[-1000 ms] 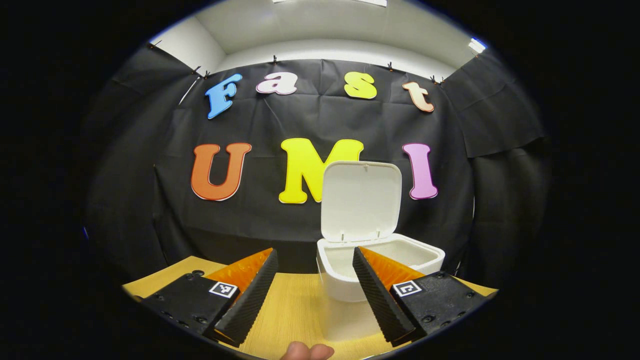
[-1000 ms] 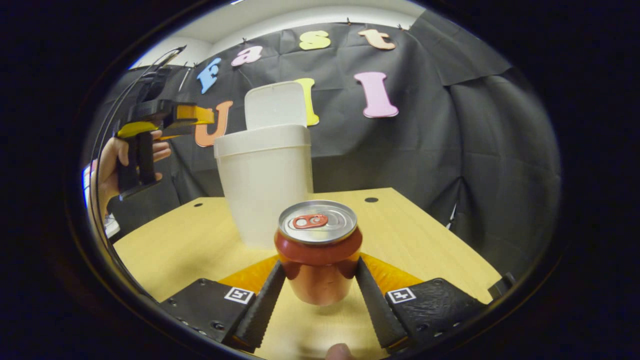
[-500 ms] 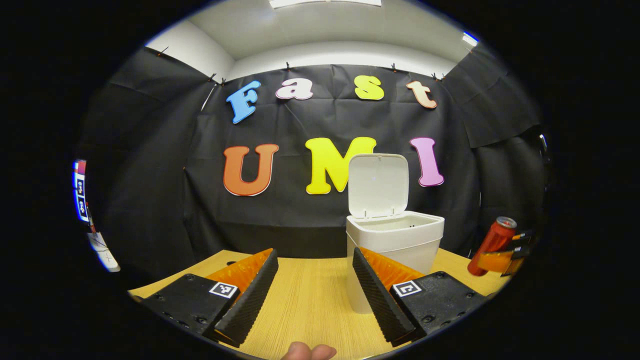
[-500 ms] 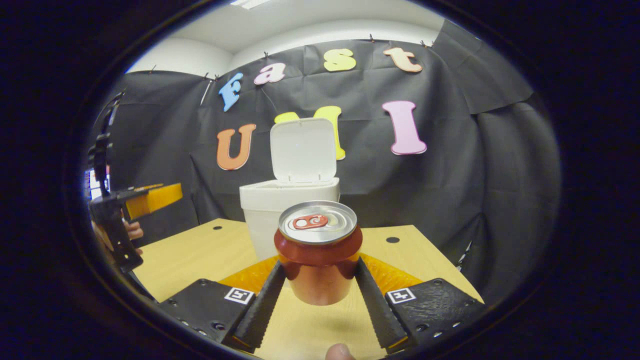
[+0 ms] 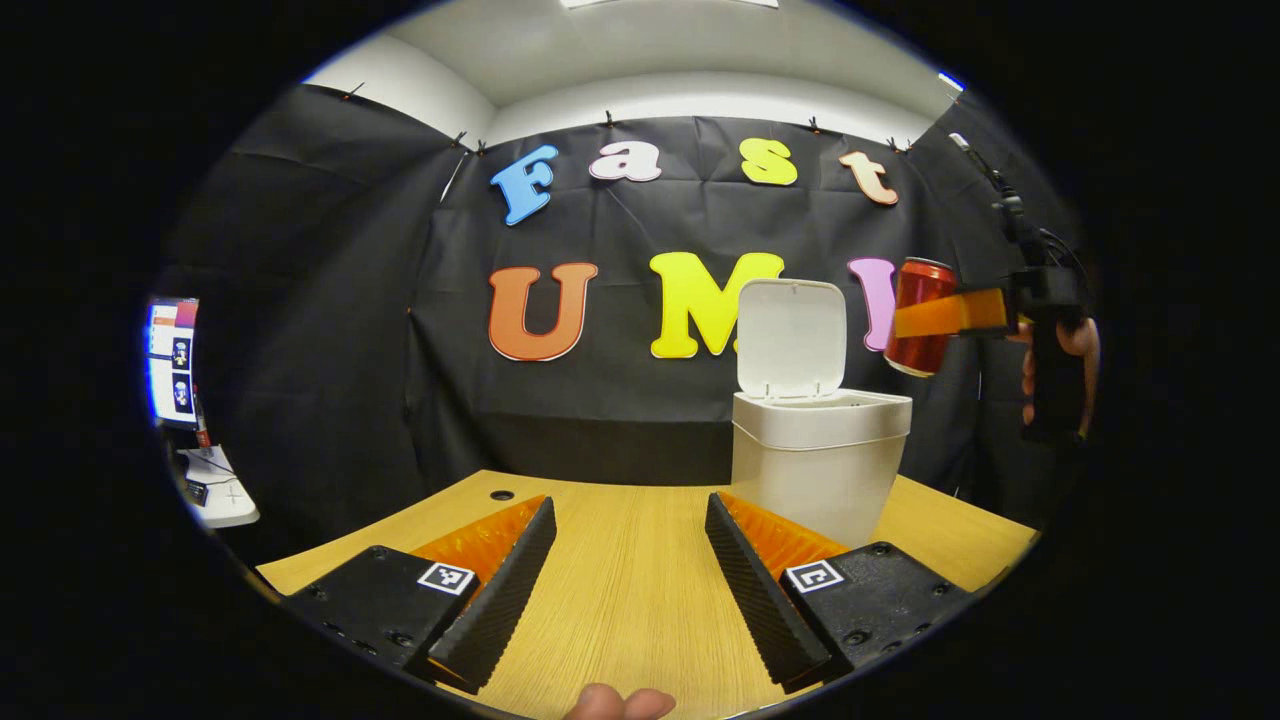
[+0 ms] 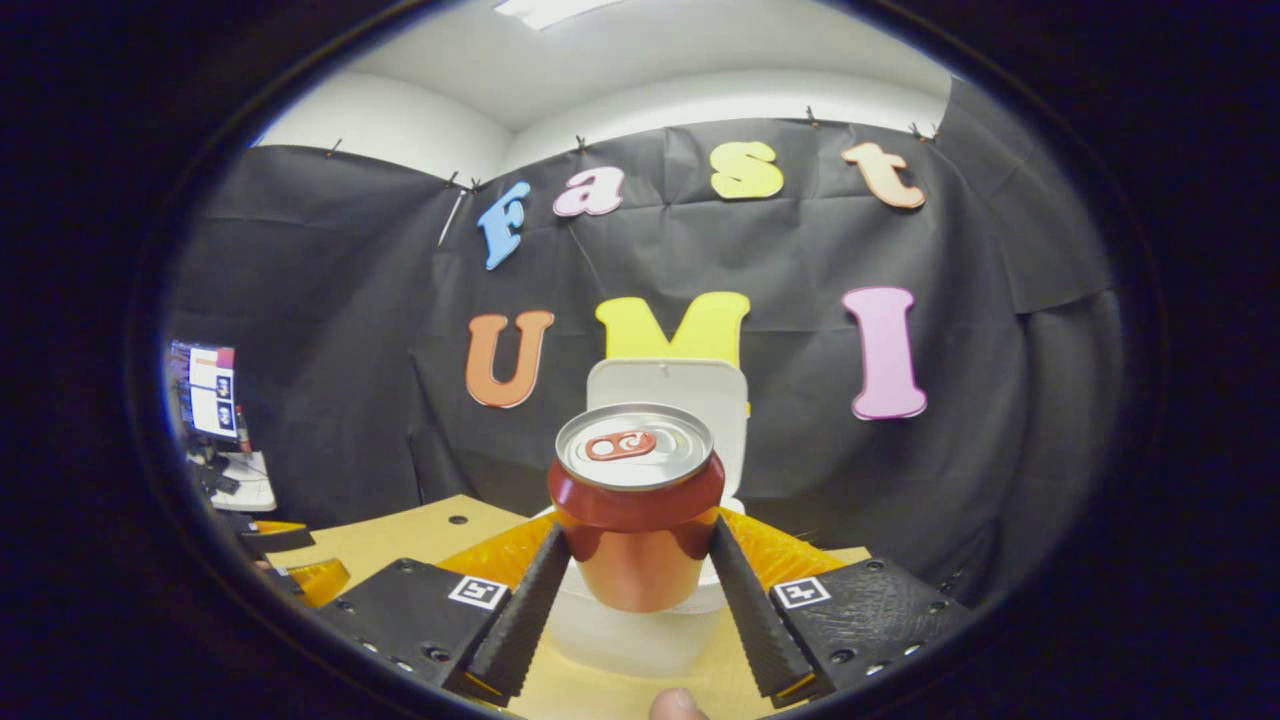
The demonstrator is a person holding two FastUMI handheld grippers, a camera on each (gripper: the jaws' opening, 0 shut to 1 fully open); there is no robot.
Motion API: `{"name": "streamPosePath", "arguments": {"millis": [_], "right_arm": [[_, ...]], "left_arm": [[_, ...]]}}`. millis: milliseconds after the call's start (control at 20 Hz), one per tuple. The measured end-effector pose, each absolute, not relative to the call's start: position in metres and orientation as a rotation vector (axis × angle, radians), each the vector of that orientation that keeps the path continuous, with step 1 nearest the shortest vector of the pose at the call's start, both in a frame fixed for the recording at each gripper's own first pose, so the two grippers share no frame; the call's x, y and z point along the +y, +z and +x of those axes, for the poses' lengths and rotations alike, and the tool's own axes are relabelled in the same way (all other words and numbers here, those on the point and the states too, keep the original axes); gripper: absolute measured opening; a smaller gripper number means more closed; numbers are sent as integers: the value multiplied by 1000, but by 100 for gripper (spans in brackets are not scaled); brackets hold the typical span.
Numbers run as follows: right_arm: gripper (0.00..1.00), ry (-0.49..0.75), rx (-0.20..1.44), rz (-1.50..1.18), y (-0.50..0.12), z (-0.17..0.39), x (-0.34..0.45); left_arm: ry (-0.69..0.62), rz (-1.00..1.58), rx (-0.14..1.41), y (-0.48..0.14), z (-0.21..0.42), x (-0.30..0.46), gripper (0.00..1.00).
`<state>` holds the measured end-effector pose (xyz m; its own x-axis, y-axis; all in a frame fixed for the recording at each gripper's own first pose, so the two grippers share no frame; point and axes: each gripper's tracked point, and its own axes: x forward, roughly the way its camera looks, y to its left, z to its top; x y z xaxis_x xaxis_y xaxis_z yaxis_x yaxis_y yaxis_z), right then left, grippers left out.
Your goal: Press the lid of the desktop garbage bin to open it, pick up the crumpled paper on the desktop and throw it into the bin, then pick up the pop can on the desktop and drop it into the bin, and finally close the garbage bin lid.
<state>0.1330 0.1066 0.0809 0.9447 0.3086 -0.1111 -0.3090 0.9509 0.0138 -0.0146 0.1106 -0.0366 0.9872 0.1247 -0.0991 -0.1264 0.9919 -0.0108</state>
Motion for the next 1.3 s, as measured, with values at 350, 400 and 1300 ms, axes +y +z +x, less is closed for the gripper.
{"name": "streamPosePath", "arguments": {"millis": [350,400,1300], "right_arm": [[81,263,248,12,44,220,134],[81,239,252,-12,39,230,131],[81,200,308,-46,17,247,127]], "left_arm": [[162,-19,91,-30,-26,130,97],[164,-22,92,-30,-27,130,97],[139,-25,116,-38,-22,124,97]]}}
